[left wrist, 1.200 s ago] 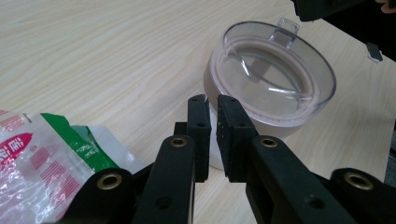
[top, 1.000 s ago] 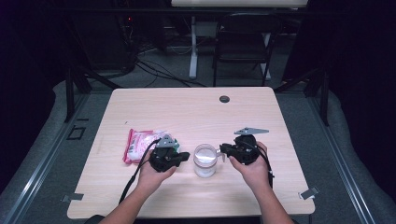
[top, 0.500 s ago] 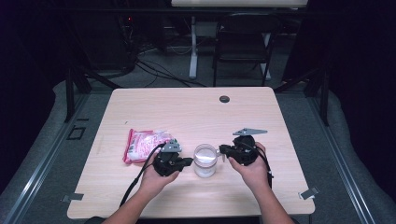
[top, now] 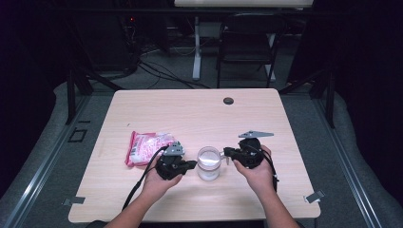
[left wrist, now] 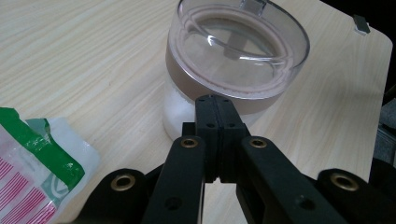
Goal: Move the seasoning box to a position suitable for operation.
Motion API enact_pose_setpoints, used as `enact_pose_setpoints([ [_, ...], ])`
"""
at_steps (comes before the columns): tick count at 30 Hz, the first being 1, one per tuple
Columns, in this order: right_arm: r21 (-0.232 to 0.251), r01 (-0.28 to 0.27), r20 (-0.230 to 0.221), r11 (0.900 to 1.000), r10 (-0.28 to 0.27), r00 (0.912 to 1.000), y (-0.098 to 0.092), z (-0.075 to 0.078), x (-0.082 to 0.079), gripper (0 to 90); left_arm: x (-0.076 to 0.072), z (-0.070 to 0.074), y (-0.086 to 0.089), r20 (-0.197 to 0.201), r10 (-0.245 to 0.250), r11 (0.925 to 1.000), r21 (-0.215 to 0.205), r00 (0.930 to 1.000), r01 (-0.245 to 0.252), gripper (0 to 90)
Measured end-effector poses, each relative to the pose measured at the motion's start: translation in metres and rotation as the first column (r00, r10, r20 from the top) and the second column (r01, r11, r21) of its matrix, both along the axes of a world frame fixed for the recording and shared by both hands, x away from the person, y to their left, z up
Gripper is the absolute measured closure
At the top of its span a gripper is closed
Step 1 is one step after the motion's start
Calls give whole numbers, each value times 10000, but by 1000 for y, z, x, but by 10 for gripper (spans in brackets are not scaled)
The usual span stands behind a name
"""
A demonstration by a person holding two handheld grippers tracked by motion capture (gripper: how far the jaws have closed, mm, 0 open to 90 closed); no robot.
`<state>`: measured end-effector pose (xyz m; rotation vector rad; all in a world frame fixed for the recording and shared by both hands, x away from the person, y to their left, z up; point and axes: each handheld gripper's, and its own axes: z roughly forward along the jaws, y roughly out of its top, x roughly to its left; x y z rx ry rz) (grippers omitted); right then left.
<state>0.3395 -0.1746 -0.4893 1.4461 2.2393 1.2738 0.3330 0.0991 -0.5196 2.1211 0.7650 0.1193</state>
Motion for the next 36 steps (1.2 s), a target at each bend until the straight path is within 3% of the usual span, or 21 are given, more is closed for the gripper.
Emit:
enact_pose_setpoints([
  [13, 161, 38, -53, 9999, -37, 10000, -1, -1, 0, 860, -2, 4, 0, 163, 125, 9999, -62, 9998, -124, 900],
  [29, 300, 108, -33, 9995, -108, 9999, -3, -3, 0, 869, -5, 12, 0, 368, -141, 9991, -390, 9992, 155, 900],
  [36, 245, 127, -20, 9996, -126, 9999, -3, -3, 0, 862, -5, 13, -1, 379, -178, 9993, -327, 9991, 190, 900],
])
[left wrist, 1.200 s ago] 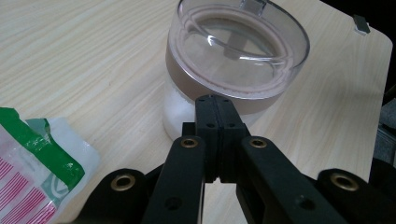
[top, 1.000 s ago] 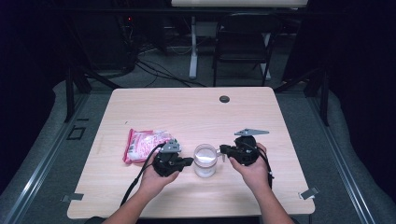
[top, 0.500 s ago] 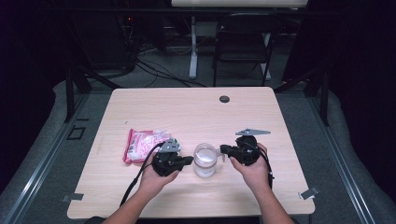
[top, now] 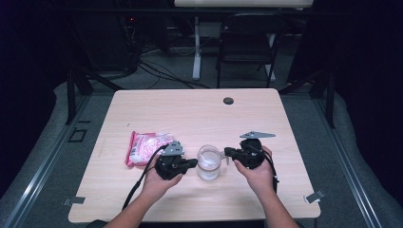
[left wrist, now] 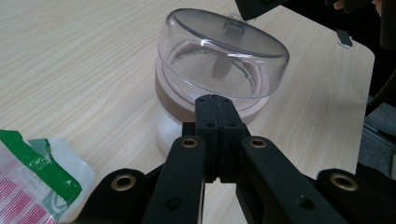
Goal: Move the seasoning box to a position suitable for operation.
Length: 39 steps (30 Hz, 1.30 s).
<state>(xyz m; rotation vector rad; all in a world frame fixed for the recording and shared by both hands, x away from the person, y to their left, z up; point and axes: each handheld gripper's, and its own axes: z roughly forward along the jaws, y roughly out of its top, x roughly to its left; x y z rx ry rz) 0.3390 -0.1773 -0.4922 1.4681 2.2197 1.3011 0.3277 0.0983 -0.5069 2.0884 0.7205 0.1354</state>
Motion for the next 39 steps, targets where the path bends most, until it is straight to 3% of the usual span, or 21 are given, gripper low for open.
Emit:
enact_pose_setpoints([
  [10, -297, -126, 171, 9995, 131, 9998, 2, 2, -5, 787, 1, 5, 0, 34, 9, 9997, -251, 10000, -8, 900],
  [17, -354, -446, 503, 9984, 463, 9977, 1, 10, -17, 680, 5, 12, -2, 127, -24, 9991, -426, 9999, 29, 886],
  [24, -827, -1138, 1028, 9901, 1221, 9872, 6, 14, -31, 554, 10, 16, -4, 216, 80, 9977, -669, 9997, -65, 828],
  [34, -1060, -1714, 1416, 9795, 1855, 9724, 13, 17, -41, 493, 12, 20, -6, 371, 242, 9962, -851, 9990, -209, 731],
  [39, -1665, -1744, 1573, 9705, 2008, 9669, 21, 12, -42, 466, 11, 21, -7, 521, 367, 9957, -870, 9980, -321, 673],
])
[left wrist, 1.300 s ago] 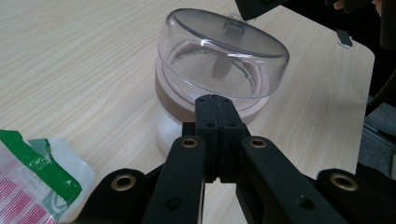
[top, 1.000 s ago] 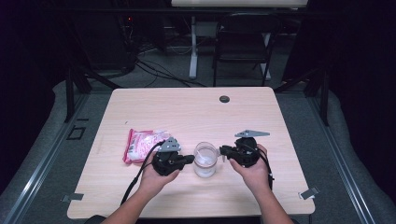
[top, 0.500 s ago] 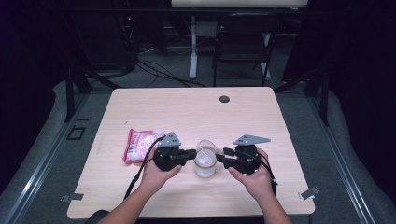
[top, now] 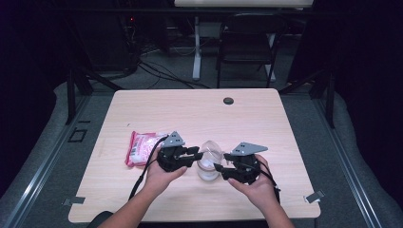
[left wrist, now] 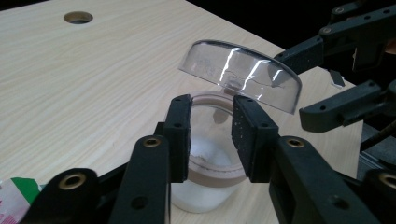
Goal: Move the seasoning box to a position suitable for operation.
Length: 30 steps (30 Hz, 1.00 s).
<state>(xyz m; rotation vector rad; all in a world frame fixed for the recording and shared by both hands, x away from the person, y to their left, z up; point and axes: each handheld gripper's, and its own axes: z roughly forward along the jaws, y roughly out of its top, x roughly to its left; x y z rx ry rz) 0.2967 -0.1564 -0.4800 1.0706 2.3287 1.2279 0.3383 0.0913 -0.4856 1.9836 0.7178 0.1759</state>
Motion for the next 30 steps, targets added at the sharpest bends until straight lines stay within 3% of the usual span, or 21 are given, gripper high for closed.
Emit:
enact_pose_setpoints([
  [7, -311, -17, 139, 9995, 21, 9999, 4, -3, 0, 488, 0, -2, -2, 79, 98, 9999, 80, 9999, -99, 627],
  [12, -366, 88, 235, 9993, -79, 9997, 4, -2, -2, 515, 2, -6, -4, 190, 247, 9989, 399, 9995, -254, 589],
  [23, -231, 155, 236, 9996, -149, 9996, 3, -1, -3, 530, 9, -24, -5, -233, 653, 9954, 716, 9976, -635, 563],
  [30, -8, 188, 202, 9998, -188, 9996, 1, 0, -3, 544, 10, -27, -7, -457, 473, 9958, 802, 9978, -435, 620],
])
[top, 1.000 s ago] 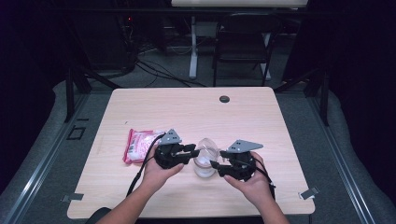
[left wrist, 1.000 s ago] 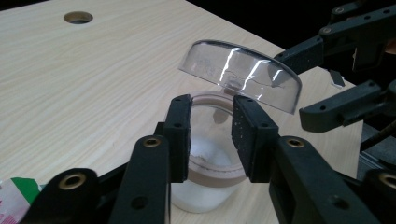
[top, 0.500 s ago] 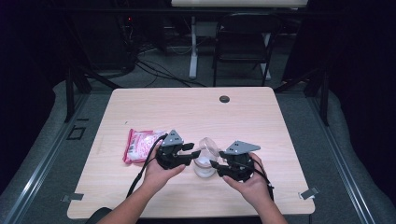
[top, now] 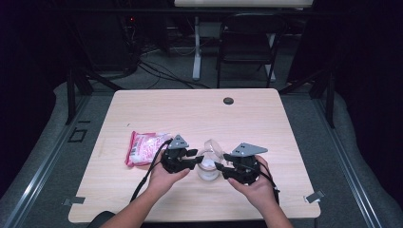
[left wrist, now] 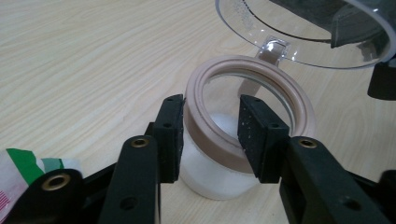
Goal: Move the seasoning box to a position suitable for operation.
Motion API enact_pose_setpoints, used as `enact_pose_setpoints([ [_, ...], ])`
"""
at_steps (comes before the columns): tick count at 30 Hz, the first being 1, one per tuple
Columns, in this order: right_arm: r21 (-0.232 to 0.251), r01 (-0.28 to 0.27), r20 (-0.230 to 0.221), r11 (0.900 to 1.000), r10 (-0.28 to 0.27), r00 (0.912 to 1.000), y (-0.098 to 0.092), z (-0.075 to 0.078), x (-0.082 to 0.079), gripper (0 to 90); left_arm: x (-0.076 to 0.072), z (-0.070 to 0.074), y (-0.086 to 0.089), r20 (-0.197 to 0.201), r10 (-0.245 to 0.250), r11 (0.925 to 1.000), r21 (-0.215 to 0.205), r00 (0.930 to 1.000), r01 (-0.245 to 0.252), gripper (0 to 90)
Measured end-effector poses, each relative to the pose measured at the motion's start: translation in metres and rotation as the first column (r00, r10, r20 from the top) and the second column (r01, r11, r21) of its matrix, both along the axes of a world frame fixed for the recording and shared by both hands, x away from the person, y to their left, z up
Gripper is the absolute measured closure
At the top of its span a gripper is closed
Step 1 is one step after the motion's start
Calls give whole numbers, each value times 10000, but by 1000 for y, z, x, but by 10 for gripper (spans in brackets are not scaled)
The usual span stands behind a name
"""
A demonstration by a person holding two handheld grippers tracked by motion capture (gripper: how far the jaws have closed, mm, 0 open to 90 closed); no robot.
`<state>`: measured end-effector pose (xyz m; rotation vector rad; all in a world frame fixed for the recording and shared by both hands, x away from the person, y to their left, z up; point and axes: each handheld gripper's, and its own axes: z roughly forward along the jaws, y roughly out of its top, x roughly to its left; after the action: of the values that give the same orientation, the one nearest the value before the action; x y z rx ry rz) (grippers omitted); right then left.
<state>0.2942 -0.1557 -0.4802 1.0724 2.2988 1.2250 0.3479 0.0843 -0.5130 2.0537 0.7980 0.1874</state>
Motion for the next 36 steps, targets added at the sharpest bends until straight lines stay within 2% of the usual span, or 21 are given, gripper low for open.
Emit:
enact_pose_setpoints([
  [2, 8, -8, -20, 10000, 8, 10000, -1, 0, 0, 546, -1, 0, -1, 93, -21, 10000, -7, 10000, 21, 629],
  [3, 14, -12, -15, 10000, 12, 10000, -1, 0, 0, 549, -1, 0, -1, 13, -139, 9999, 38, 9999, 139, 640],
  [15, 211, 94, -90, 9997, -92, 9999, -7, 2, 1, 581, -1, -1, -1, 53, -80, 9999, -60, 10000, 81, 660],
  [22, 554, 221, -247, 9982, -207, 9995, -15, 3, 3, 609, -1, -1, -1, 85, -77, 10000, -54, 9999, 78, 664],
  [30, 939, 590, -409, 9938, -553, 9976, -28, 2, 7, 633, -1, -1, -1, 104, -71, 9999, -70, 9999, 72, 667],
  [33, 885, 841, -477, 9925, -801, 9956, -32, 1, 10, 644, -1, -1, -1, 107, -72, 9999, -73, 9999, 73, 667],
  [36, 1149, 873, -653, 9895, -801, 9946, -35, -1, 12, 641, -1, -1, -1, 101, -74, 9999, -74, 9999, 75, 668],
])
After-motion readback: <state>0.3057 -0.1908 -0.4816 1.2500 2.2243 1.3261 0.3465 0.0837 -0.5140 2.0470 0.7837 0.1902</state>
